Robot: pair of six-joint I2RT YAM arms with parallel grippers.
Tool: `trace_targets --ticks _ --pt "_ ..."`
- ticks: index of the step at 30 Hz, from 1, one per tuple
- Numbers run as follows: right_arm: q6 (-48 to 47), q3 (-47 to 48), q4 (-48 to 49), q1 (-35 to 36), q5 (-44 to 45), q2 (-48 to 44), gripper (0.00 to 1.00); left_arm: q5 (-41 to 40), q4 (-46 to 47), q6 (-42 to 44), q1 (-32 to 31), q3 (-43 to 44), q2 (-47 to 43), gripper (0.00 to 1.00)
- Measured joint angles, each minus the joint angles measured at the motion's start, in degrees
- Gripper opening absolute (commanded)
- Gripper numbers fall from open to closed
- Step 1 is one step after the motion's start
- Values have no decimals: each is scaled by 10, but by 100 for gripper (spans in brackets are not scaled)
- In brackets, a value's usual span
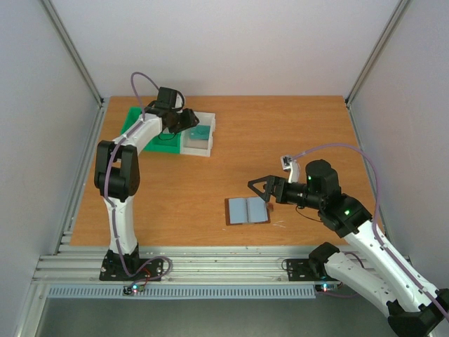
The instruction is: Take the credit cards out of the card holder
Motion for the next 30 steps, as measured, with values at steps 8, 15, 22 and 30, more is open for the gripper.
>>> trace_targets --ticks 8,15,22,30 --pt "-19 43 -70 0 35 -9 98 4 -24 -4 0 -77 -158 99" --pt "-46 99 -135 0 80 -11 98 14 -50 2 -6 -193 -307 99" --pt "-61 122 -169 0 111 -8 98 45 -103 2 -26 -287 -472 99" --pt "-68 142 -193 0 135 17 98 98 -116 -8 -36 -385 -684 99"
